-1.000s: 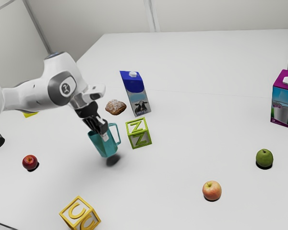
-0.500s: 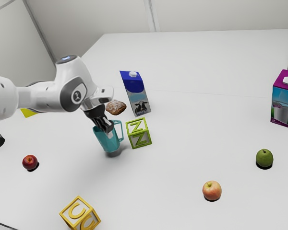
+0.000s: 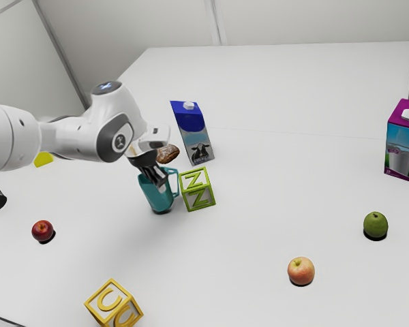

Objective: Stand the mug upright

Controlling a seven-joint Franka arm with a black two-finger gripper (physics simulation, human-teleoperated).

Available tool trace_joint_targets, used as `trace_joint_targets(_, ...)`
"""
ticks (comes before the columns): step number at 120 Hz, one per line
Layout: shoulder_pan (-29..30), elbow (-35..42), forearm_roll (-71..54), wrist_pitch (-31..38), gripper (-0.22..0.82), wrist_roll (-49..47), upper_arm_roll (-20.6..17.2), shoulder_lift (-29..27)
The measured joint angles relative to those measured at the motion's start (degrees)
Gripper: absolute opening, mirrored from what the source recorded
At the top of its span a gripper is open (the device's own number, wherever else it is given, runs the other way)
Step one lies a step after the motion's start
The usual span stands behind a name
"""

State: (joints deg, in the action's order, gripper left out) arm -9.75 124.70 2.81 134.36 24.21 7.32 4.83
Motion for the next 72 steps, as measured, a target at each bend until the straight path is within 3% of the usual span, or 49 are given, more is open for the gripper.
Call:
trace_joint_targets(48, -0.12, 0.13, -0.18, 0.37, -0.17, -0.06, 0.0, 0.97)
trace_joint_targets(56, -0.11, 0.12, -0.02, 0.23, -0.09, 0.04, -0.01, 0.98)
trace_joint_targets(72, -0.12, 0.07, 0.17, -0.32, 0.19, 0.18, -0.02, -0.73)
